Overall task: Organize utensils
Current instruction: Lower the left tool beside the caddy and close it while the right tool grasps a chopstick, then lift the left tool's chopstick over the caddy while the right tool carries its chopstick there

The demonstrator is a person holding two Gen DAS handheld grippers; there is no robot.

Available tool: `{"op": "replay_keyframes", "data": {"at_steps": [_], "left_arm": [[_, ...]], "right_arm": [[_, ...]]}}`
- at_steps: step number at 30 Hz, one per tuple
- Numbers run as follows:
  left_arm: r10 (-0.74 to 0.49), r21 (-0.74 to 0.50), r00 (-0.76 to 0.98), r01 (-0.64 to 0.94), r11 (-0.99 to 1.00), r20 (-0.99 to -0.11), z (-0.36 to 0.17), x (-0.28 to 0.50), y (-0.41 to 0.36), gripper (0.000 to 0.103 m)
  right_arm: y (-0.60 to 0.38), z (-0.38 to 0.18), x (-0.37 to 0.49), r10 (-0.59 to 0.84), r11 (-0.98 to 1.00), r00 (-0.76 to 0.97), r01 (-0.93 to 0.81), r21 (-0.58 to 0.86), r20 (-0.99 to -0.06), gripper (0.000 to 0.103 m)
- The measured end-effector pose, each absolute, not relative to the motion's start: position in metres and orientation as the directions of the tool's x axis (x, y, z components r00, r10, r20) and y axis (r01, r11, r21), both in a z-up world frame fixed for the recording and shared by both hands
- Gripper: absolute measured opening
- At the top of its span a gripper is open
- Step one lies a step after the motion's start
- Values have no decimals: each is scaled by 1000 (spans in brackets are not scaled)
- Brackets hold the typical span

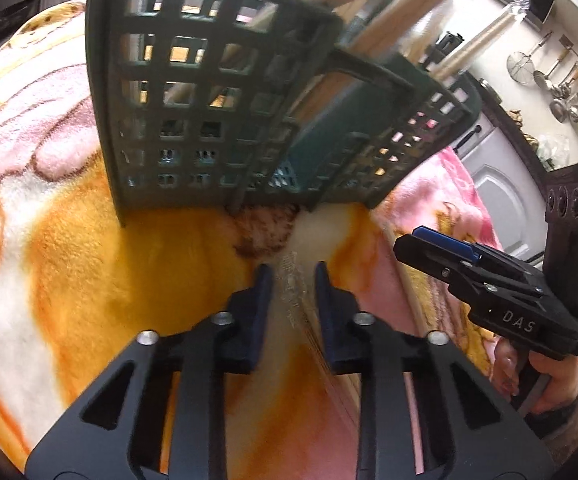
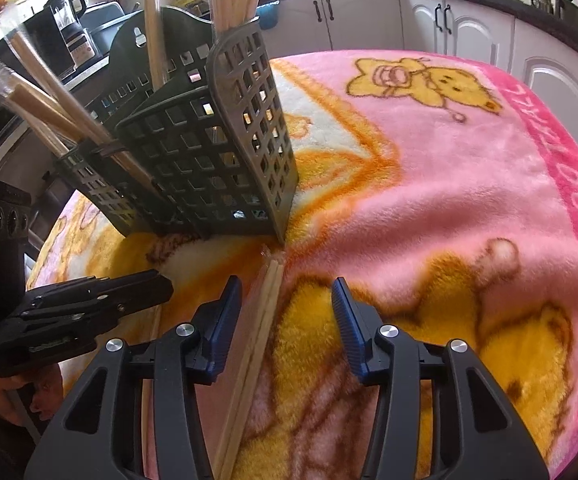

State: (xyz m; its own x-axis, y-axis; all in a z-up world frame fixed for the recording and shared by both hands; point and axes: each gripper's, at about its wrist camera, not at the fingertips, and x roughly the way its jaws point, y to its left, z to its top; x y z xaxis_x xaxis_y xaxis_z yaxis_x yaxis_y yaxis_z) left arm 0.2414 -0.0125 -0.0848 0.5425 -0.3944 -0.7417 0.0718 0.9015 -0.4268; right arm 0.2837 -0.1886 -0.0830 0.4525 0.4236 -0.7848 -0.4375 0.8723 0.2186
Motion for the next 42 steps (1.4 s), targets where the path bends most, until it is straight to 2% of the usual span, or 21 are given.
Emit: {"op": "replay_keyframes", "data": {"at_steps": [3,8,15,25,42], "left_arm": [[-400,-436,542,66,897,-739,-87,242,-7,8],[-403,-437,544,72,896,-736,-89,239,-6,6],[-424,-468,547,65,881,-722,-91,235,6,3],[-429,-482,587,75,873,-687,-74,219,20,2],[-413,-486,721,121,865,-556,-9,177,43,2]], "right_arm": [[-180,-84,290,424,868,440,-447,216,-792,44],[-169,-88,299,402,875,431,-440,201,-808,38],[-171,-90,303,369,891,433,-417,180,-822,12],[-167,-69,275,443,858,452,-465,219,-774,9],[-151,7,208,526,795,556,-589,141,-644,6]]}}
